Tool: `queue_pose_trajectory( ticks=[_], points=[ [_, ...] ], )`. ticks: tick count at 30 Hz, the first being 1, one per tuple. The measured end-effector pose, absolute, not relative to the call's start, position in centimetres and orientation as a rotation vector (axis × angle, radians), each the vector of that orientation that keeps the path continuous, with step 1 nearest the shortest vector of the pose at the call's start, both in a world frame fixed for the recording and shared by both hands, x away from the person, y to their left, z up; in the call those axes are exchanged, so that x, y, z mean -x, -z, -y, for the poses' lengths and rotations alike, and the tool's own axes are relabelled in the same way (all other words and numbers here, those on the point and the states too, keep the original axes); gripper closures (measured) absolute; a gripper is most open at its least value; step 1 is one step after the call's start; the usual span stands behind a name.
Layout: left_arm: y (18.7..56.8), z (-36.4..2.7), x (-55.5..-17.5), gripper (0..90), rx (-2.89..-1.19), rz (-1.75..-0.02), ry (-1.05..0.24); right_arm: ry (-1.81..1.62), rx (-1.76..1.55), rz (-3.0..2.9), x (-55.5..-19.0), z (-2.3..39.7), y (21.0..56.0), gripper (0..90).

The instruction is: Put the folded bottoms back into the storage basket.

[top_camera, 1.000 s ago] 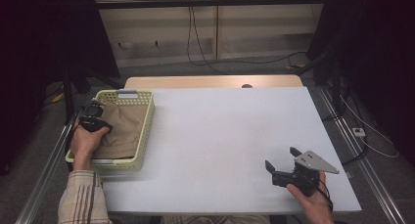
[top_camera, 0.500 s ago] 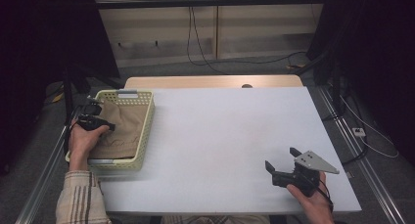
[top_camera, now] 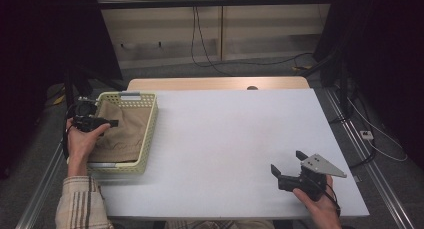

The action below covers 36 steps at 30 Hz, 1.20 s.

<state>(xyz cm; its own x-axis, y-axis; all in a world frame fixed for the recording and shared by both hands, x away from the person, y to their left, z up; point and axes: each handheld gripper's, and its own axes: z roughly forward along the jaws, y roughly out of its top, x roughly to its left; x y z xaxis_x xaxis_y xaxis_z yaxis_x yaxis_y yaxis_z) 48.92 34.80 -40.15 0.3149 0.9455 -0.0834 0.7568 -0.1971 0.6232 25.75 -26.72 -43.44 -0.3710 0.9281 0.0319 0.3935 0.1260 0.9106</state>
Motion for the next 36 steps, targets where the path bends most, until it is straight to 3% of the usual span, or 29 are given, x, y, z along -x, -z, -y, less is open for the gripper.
queue_pose_trajectory(
  ticks=[4, 14, 24, 36],
  points=[
    [39.7, -35.3, -48.7, 18.7, -1.946, -1.486, -0.474, -1.22, -1.278, -1.838, -25.7, 26.8, 43.4, 4.5],
    [38.5, -36.0, -47.6, 6.3, -1.881, -1.375, -0.502, -1.236, -1.288, -1.837, -25.7, 26.8, 43.4, 4.5],
    [37.2, -36.6, -46.5, 5.8, -1.765, -1.298, -0.614, -1.234, -1.29, -1.837, -25.8, 26.9, 43.4, 4.4],
    [36.1, -37.0, -45.9, 4.3, -1.671, -1.181, -0.659, -1.213, -1.297, -1.824, -25.9, 26.8, 43.4, 4.5]
  ],
)
